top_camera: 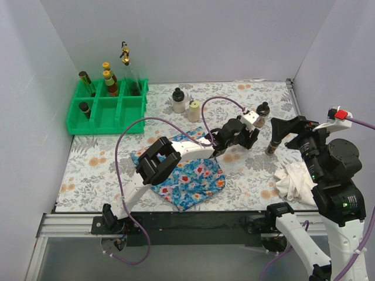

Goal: Organize the condiment bottles
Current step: Pick up the bottle from the center of the board, then place the bottle in the storage box.

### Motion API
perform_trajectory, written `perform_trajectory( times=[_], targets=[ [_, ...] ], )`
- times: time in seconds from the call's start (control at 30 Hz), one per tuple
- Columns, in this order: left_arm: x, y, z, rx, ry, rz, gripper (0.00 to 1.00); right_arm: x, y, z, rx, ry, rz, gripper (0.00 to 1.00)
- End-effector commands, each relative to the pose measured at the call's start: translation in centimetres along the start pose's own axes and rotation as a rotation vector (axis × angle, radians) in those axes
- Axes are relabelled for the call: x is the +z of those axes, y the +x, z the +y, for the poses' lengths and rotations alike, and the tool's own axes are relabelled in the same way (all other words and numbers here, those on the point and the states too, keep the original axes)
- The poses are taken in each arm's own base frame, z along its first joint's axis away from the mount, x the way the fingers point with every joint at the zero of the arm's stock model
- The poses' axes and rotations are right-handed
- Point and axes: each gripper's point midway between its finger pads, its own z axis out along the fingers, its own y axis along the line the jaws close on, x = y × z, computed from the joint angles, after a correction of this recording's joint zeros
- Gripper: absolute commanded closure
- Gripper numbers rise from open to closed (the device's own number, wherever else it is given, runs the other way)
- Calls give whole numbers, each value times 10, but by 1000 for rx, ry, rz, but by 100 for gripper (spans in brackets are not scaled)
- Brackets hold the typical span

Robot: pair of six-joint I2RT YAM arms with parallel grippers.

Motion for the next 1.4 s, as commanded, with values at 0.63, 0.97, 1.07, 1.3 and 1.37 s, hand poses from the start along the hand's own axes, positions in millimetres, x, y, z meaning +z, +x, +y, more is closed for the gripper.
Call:
perform_trajectory(
  times=[0.63,0.97,1.07,1.3,1.37],
  targets=[
    [-168,-89,60,-98,-420,-61,100,2,10,8,15,-68,-7,9],
    [-297,-111,226,-311,-774,-120,100,9,24,8,-22,-100,6,5],
    [-352,-115,277,-404,-874,-213,100,6,26,13,-62,-149,-12,2],
    [-485,-106,376,-464,-1218,-423,100,6,36,23,-80,-226,-1,1],
    [-523,-98,404,-466,-1319,-450,100,5,38,24,-85,-230,0,1]
  ],
)
